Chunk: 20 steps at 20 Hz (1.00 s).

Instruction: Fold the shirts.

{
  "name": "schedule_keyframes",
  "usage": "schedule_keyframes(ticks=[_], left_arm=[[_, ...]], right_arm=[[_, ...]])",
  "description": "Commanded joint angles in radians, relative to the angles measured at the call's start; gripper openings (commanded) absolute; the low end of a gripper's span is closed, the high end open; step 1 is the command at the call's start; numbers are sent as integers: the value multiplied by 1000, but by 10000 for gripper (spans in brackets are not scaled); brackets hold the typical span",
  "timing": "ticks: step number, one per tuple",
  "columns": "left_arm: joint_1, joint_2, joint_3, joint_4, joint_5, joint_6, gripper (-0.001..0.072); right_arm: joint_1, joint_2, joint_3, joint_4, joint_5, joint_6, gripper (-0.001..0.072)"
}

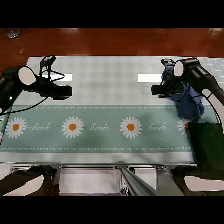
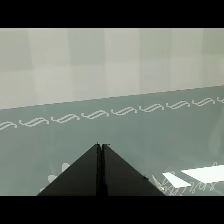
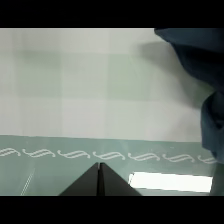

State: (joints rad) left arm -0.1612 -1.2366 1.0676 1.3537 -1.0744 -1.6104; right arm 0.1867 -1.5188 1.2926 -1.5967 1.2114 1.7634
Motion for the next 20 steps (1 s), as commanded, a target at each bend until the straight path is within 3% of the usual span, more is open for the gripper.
schedule_keyframes(ticks=[1,8,11,12,13,14,17,20], left_arm=[[1,-1,0,0,0,0,26],[1,-1,0,0,5,0,26],[1,-2,0,0,111,0,27],[1,-4,0,2,161,0,37],[5,-8,0,8,224,1,253],[5,-14,0,22,279,0,704],[7,-22,0,92,391,1,700],[11,-41,0,91,419,0,700]], right_arm=[[1,0,0,0,0,0,30],[1,0,0,1,-3,6,30],[1,0,0,-53,-143,5,38],[1,0,0,-116,-199,8,213],[1,0,0,-207,-254,34,639],[-1,0,0,-312,-318,71,634],[-82,-5,12,-514,-421,283,633],[-233,-45,17,-446,-406,348,632]])
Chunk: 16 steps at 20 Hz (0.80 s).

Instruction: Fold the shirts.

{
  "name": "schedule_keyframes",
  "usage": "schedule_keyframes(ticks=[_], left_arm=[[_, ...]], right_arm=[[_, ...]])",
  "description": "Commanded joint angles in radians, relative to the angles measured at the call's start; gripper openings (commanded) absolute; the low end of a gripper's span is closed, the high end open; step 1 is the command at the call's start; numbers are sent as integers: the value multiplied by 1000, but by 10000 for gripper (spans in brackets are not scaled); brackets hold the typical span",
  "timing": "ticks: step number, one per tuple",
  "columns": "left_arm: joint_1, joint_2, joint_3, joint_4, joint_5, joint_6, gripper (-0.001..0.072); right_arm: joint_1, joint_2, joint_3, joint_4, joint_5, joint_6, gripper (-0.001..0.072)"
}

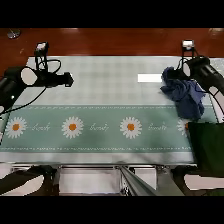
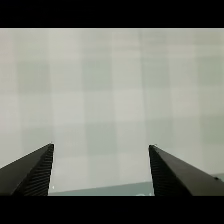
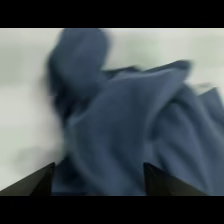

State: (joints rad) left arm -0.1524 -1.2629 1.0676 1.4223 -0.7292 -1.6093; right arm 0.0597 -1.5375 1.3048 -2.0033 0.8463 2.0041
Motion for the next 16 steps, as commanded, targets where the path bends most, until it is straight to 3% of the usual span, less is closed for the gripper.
schedule_keyframes(ticks=[1,5,6,7,8,10,12,16], left_arm=[[2,-26,0,22,71,-1,700],[2,-67,0,10,-8,-21,700],[3,-68,0,10,-40,-20,700],[6,-66,5,11,-86,-19,700],[15,-60,17,15,-148,-14,700],[44,-33,46,30,-269,29,699],[79,39,50,29,-339,53,699],[80,293,-13,10,-378,53,699]], right_arm=[[-145,-50,5,2,-2,100,632],[-234,-134,5,249,167,-78,620],[-243,-136,5,295,195,-123,544],[-251,-129,13,331,225,-167,264],[-252,-120,41,359,261,-194,35],[-249,-76,139,403,323,-290,29],[-250,6,264,465,329,-320,29],[-249,203,428,588,261,-356,29]])
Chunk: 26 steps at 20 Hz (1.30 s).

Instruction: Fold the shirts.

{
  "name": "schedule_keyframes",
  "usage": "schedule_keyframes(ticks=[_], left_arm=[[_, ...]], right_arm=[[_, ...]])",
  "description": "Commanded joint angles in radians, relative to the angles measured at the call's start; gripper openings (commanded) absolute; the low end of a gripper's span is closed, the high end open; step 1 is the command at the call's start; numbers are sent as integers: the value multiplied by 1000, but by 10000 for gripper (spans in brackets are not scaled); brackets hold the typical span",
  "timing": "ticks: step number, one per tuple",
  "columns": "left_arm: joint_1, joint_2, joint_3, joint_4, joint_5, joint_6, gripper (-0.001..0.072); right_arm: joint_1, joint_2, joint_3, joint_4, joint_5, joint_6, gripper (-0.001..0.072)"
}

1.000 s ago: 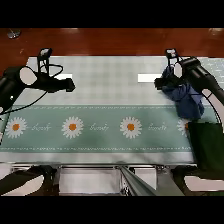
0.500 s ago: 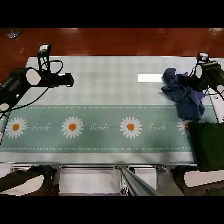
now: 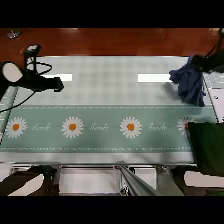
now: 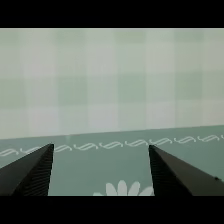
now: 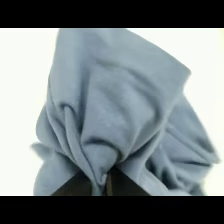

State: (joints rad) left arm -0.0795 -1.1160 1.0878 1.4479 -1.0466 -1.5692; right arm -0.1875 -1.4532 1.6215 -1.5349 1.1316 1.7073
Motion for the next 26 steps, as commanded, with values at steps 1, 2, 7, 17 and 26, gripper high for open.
schedule_keyframes(ticks=[1,2,7,17,26], left_arm=[[-3,228,-69,-28,-57,12,699],[-11,303,-107,-43,-57,12,699],[-21,606,-319,-169,-39,-26,699],[-21,640,-420,-298,67,-26,699],[-21,610,-420,-301,51,-25,699]], right_arm=[[-2,163,137,155,-31,-83,29],[-2,212,157,194,-38,-112,29],[-2,427,198,419,-25,-248,29],[509,476,-43,425,77,-252,28],[973,7,-372,491,-315,-78,29]])
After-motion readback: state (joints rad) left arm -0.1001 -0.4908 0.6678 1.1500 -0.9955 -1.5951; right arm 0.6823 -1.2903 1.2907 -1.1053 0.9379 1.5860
